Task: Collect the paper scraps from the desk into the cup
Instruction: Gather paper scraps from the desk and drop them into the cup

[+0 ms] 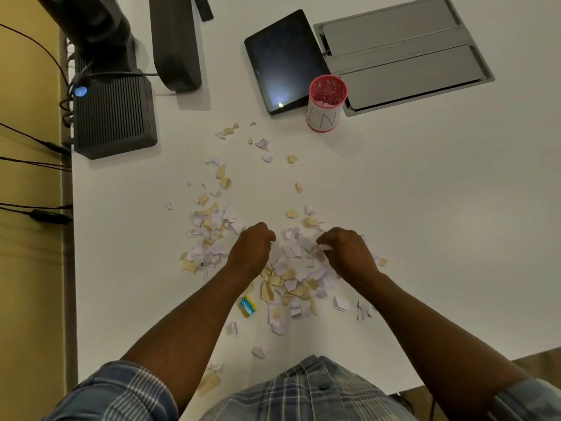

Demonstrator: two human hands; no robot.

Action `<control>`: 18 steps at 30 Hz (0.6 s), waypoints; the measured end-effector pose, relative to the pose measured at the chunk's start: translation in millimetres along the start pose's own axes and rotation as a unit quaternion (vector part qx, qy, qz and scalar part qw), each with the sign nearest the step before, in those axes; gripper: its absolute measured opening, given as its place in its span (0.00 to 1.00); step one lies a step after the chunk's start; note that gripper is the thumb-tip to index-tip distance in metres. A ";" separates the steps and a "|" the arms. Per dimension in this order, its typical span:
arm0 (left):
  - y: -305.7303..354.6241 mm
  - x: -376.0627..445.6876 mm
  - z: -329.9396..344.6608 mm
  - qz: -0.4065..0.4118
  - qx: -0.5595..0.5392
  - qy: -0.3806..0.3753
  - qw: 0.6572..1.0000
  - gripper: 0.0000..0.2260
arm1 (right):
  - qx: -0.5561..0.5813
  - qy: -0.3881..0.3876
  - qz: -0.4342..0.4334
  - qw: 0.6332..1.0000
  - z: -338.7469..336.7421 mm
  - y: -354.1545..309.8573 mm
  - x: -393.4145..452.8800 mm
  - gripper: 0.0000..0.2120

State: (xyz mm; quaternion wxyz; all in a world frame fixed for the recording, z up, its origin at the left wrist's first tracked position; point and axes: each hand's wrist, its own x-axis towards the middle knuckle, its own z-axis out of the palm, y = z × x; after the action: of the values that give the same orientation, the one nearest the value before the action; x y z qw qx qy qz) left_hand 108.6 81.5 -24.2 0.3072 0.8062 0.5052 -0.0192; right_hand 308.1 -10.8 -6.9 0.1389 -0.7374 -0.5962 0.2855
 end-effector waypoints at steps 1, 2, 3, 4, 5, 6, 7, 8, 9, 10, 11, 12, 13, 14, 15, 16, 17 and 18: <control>0.6 0.5 -2.5 0.000 -0.017 0.008 1.000 0.09 | 0.024 0.014 0.007 1.000 -5.7 -1.8 4.3 0.09; 1.5 0.8 -5.2 -0.001 -0.037 0.019 0.999 0.09 | 0.048 0.025 0.011 0.998 -12.1 -3.7 9.0 0.07; 2.5 0.7 -7.8 0.001 -0.052 0.031 0.998 0.08 | 0.073 0.034 0.015 0.997 -19.5 -5.7 13.7 0.06; 3.3 0.5 -9.8 0.006 -0.063 0.042 0.997 0.07 | 0.096 0.040 0.022 0.994 -27.4 -7.4 18.9 0.06; 3.8 0.1 -11.1 0.012 -0.070 0.050 0.996 0.07 | 0.113 0.046 0.031 0.992 -36.1 -9.1 25.2 0.06; 4.0 -0.1 -11.8 0.017 -0.075 0.056 0.996 0.07 | 0.125 0.053 0.040 0.990 -45.5 -10.6 32.7 0.05; 3.9 -0.4 -12.0 0.020 -0.077 0.058 0.995 0.07 | 0.135 0.061 0.045 0.988 -55.2 -12.0 41.2 0.04; 3.8 -0.4 -12.1 0.020 -0.079 0.060 0.995 0.07 | 0.143 0.069 0.048 0.986 -65.5 -13.7 50.9 0.04; 3.7 -0.4 -12.0 0.021 -0.082 0.061 0.995 0.07 | 0.148 0.077 0.052 0.985 -75.9 -16.0 61.7 0.04; 3.3 -0.6 -12.0 0.021 -0.086 0.062 0.994 0.07 | 0.151 0.086 0.056 0.983 -86.1 -17.9 73.6 0.04; 3.0 -0.9 -12.0 0.020 -0.091 0.062 0.994 0.07 | 0.154 0.098 0.060 0.981 -96.2 -19.5 87.0 0.05; 2.8 -1.1 -12.0 0.018 -0.095 0.062 0.993 0.06 | 0.157 0.112 0.064 0.979 -106.2 -20.1 101.6 0.05; 2.4 -1.3 -12.0 0.016 -0.098 0.063 0.993 0.06 | 0.156 0.126 0.072 0.977 -116.5 -20.7 116.9 0.05; 1.9 -1.4 -12.0 0.014 -0.100 0.064 0.993 0.06 | 0.156 0.140 0.082 0.974 -126.8 -21.1 132.9 0.05; 1.7 -1.7 -12.1 0.011 -0.100 0.064 0.993 0.06 | 0.155 0.151 0.092 0.972 -136.3 -21.2 149.2 0.03; 1.8 -2.2 -12.1 0.009 -0.099 0.064 0.993 0.06 | 0.154 0.161 0.097 0.970 -145.4 -21.5 165.3 0.02; 2.2 -2.7 -12.2 0.007 -0.097 0.062 0.993 0.06 | 0.148 0.170 0.100 0.969 -153.1 -22.5 180.2 0.06; 2.6 -3.0 -12.0 0.006 -0.097 0.061 0.993 0.07 | 0.137 0.176 0.100 0.970 -159.1 -22.9 194.1 0.08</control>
State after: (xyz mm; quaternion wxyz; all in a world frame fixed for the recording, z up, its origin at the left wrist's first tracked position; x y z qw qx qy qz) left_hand 105.9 84.5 -12.3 0.3529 0.7751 0.5179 0.0806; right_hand 407.5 202.6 83.0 0.3123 -0.8060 -0.4404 0.2426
